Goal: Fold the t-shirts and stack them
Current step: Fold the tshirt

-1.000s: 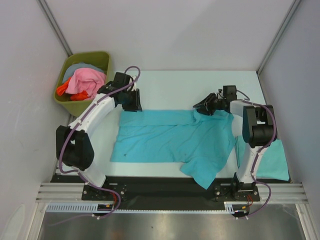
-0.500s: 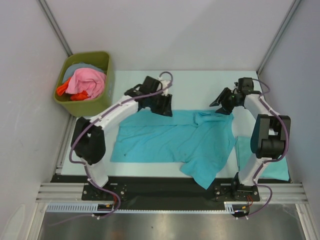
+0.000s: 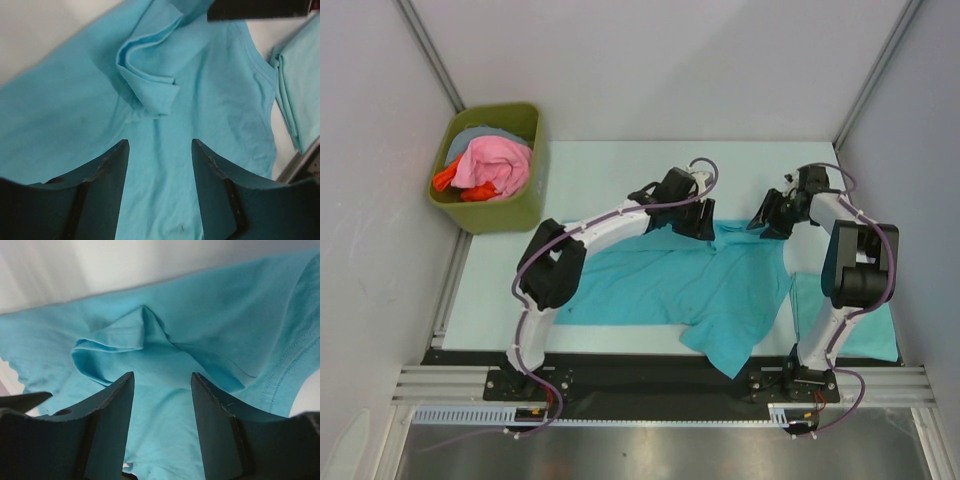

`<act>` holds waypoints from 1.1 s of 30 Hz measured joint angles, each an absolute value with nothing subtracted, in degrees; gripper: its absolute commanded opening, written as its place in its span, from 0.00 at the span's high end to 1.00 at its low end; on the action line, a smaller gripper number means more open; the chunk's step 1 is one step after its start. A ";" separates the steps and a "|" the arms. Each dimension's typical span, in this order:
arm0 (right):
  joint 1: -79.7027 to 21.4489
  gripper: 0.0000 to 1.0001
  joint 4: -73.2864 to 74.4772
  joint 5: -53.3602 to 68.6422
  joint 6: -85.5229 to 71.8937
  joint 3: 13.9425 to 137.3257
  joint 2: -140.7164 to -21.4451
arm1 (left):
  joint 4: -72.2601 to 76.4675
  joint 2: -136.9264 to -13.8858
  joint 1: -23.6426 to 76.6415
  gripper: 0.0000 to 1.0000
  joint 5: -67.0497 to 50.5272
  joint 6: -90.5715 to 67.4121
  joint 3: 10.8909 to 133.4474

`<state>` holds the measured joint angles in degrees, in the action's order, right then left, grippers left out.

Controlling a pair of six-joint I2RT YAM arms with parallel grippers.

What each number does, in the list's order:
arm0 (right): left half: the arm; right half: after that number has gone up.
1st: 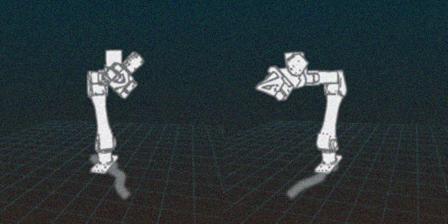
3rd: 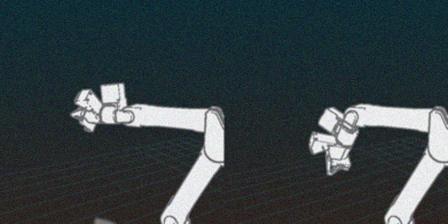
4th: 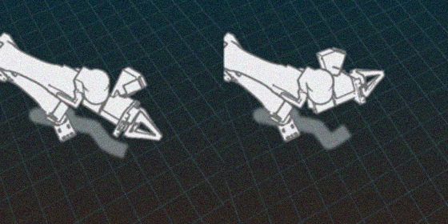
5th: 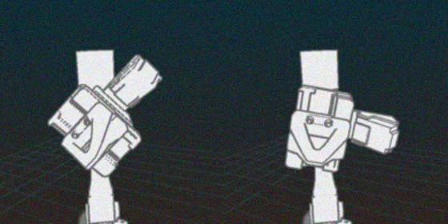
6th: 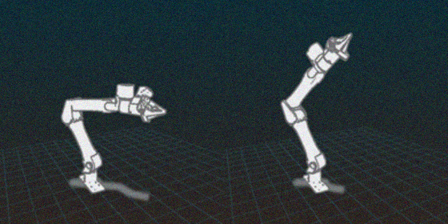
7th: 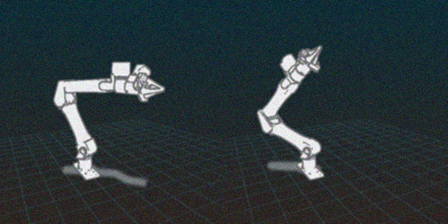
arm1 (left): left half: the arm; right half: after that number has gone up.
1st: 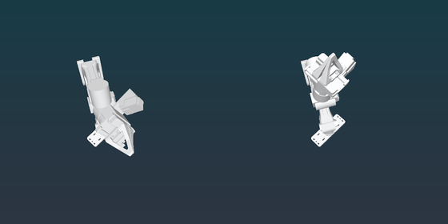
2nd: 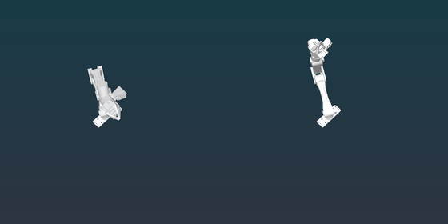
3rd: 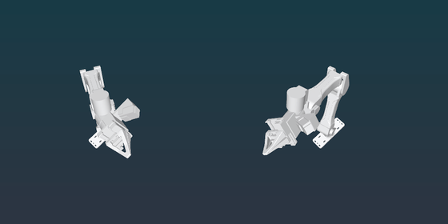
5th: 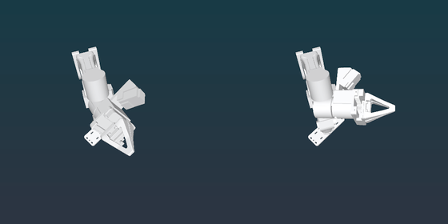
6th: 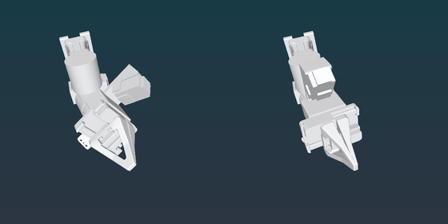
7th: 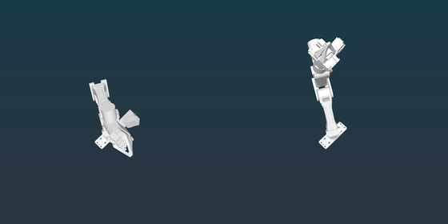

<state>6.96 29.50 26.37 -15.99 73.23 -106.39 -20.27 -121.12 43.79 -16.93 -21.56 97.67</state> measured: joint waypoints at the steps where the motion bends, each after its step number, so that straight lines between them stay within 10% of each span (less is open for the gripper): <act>1: 6.98 0.44 29.30 26.46 -15.73 72.36 -106.39 | -19.68 -121.47 44.01 0.40 -16.10 -21.91 97.67; 33: 0.86 0.49 28.91 23.09 -19.31 79.72 -111.55 | -19.79 -133.36 47.62 0.47 -7.35 -25.71 108.92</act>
<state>0.86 28.91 23.09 -19.31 79.72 -111.55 -19.79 -133.36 47.62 -7.35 -25.71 108.92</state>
